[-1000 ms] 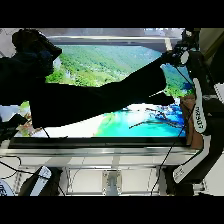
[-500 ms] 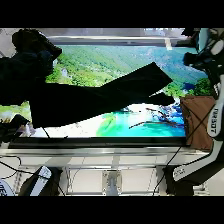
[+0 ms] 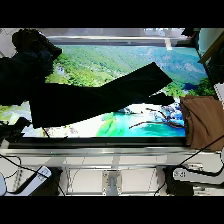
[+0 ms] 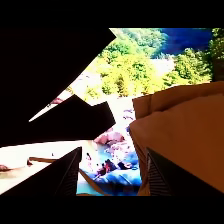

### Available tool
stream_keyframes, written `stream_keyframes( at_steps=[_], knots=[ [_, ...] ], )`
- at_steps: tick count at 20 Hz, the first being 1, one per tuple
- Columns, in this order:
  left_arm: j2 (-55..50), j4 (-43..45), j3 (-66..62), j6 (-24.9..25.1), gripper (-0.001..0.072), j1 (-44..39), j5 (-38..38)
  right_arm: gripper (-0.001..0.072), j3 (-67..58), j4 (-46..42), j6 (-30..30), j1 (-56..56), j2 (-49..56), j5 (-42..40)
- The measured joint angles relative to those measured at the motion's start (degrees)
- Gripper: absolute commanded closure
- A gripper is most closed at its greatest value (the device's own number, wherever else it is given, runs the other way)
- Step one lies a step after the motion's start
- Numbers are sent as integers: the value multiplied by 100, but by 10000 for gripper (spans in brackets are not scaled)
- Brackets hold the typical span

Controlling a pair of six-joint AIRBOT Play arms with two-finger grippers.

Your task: Fold the clothes and pants, and hang the long-sleeved shirts on hangers.

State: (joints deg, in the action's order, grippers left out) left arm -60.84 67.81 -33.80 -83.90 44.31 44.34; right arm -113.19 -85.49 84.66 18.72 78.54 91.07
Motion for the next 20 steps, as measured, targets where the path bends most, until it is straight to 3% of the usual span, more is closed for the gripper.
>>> stream_keyframes(
  at_steps=[5, 8, 12, 13, 14, 15, 16, 18, 19, 20],
  knots=[
    [-717, -1185, 44, 1233, 48, 2, -205, 265, 7, -22, -31, 17, -682, 496],
    [-844, -1523, 55, 1462, 116, 7, 22, 266, 7, -46, -39, 17, -883, 660],
    [-870, -1908, 70, 1545, 150, 7, 507, 265, 7, -57, -39, 17, -973, 793],
    [-855, -1952, 72, 1561, 281, 7, 568, 266, 7, -70, -39, 17, -981, 798],
    [-848, -1950, 76, 1578, 474, 4, 619, 265, 7, -72, -42, 17, -992, 817],
    [-841, -1956, 79, 1585, 563, 7, 673, 266, 7, -72, -42, 17, -997, 833],
    [-828, -2041, 72, 1600, 603, 4, 671, 265, 7, -72, -39, 17, -997, 833],
    [-807, -2076, 72, 1602, 606, 2, 695, 265, 7, -74, -46, 17, -1003, 839],
    [-782, -2109, 72, 1609, 696, 2, 721, 265, 7, -101, -63, 17, -1003, 839],
    [-743, -2120, 72, 1615, 690, 2, 748, 265, 7, -138, -83, 17, -1005, 841]
  ],
)
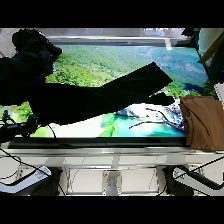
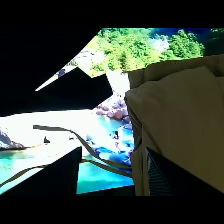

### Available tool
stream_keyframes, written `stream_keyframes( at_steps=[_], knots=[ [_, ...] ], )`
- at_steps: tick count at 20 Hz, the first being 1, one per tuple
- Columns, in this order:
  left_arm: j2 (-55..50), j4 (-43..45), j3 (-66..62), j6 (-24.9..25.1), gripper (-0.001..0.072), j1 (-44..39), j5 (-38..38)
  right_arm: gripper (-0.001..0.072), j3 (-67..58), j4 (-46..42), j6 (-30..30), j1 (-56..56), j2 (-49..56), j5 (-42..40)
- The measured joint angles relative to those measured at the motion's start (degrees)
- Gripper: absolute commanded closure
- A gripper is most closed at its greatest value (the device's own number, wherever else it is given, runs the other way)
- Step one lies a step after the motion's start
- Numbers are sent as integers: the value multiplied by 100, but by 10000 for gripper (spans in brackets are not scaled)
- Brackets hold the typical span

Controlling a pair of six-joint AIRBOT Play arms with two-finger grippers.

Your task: Fold the clothes and pants, and hang the long-sleeved shirts on hangers.

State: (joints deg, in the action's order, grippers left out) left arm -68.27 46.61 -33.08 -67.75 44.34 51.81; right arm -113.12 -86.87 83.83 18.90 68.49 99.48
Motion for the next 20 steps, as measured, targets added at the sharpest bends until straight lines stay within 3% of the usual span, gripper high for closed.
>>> stream_keyframes(
  at_steps=[6, 10, 15, 17, 20],
  knots=[
    [634, -2, 0, 7, 690, 103, 122, 265, 98, -66, -52, 0, 2, 7],
    [1145, 409, 0, -109, 690, 542, 280, 265, 1344, -96, -70, 0, -243, -210],
    [1443, 629, 0, -234, 690, 1034, 398, 266, 4570, 382, 463, 2, -638, -2404],
    [1482, 654, 0, -256, 690, 1106, 424, 265, 5490, 1078, 599, 2, -411, -3456],
    [1508, 673, 0, -264, 690, 1152, 437, 262, 6017, 2459, 160, 0, 380, -4485]
  ],
)
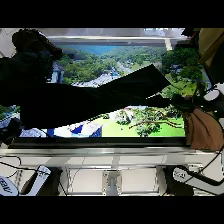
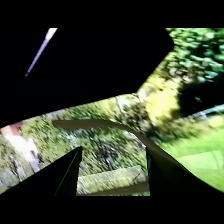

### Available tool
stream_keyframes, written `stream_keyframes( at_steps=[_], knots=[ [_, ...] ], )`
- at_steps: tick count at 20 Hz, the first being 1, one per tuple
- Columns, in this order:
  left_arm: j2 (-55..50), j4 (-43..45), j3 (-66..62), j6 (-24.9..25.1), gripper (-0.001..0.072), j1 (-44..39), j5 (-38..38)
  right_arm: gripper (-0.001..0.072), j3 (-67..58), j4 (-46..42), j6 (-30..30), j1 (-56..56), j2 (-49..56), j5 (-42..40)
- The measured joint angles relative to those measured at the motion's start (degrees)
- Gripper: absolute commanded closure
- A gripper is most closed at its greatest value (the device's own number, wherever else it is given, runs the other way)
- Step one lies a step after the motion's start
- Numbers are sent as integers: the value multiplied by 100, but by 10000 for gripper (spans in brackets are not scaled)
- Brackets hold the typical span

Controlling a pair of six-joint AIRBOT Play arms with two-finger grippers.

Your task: Fold the clothes and pants, and hang the long-sleeved shirts on hangers.

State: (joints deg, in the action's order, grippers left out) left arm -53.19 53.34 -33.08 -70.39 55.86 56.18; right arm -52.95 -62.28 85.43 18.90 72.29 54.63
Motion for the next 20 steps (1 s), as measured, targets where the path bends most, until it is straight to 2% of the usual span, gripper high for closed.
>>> stream_keyframes(
  at_steps=[2, 5, 10, 20],
  knots=[
    [11, 11, 0, -9, 690, 15, 7, 261, -15, 651, -302, 0, 551, -369],
    [15, 15, 0, -9, 690, 24, 24, 261, -160, 1097, -549, 2, 1104, -664],
    [15, 17, 0, -9, 690, 31, 31, 261, -245, 1143, -730, 13, 1379, -789],
    [15, 22, 0, -11, 690, 31, 98, 262, -262, 1093, -953, 15, 1460, -348]
  ],
)
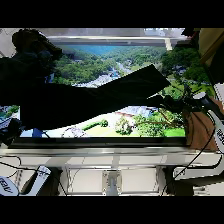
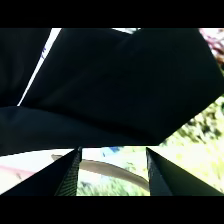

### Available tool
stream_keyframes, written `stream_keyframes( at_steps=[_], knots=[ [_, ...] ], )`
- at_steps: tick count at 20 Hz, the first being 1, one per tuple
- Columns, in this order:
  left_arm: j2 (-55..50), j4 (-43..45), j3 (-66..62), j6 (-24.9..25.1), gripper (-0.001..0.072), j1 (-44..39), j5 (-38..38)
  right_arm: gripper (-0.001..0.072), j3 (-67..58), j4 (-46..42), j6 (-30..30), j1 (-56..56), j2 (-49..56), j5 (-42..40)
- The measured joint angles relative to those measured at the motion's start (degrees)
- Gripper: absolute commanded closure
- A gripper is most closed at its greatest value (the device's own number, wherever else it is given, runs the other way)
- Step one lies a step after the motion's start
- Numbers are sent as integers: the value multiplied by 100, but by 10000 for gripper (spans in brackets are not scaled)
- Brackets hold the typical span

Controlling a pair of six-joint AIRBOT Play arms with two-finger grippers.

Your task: Fold the clothes and pants, and hang the long-sleeved shirts on hangers.

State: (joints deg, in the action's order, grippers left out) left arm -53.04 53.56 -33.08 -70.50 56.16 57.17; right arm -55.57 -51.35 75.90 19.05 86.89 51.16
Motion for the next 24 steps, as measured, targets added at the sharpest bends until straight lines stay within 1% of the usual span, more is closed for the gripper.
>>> stream_keyframes(
  at_steps=[3, 7, 8, 9, 10, 11, 16, 20, 21, 22, 23, 24],
  knots=[
    [0, 0, 0, 0, 690, 0, 7, 262, 35, 11, -4, -9, 55, -44],
    [0, 0, 0, 0, 690, 0, 9, 272, 61, 229, -2, -11, 127, -382],
    [0, 0, 0, 0, 690, 0, 11, 339, 66, 326, 0, -11, 136, -507],
    [0, 0, 0, 0, 690, 0, 9, 459, 68, 417, 0, -11, 140, -634],
    [0, -2, 0, 0, 690, 0, 9, 648, 70, 511, 0, -11, 144, -745],
    [0, 0, 0, 0, 690, 0, 11, 701, 72, 579, 0, -11, 151, -822],
    [0, 0, 0, 0, 690, 0, 9, 702, 70, 752, 15, -11, 157, -1204],
    [0, 0, 0, 2, 690, 0, 9, 701, 59, 756, 37, -11, 90, -1287],
    [0, 0, 0, 0, 690, 0, 9, 690, 57, 732, 37, -11, 52, -1294],
    [0, 0, 0, 0, 690, 0, 9, 548, 52, 678, 39, -11, 9, -1285],
    [0, 0, 0, 0, 690, 0, 7, 375, 48, 610, 42, -11, -42, -1235],
    [0, 0, 0, 0, 690, 0, 7, 365, 44, 549, 39, -2, -85, -1145]
  ],
)
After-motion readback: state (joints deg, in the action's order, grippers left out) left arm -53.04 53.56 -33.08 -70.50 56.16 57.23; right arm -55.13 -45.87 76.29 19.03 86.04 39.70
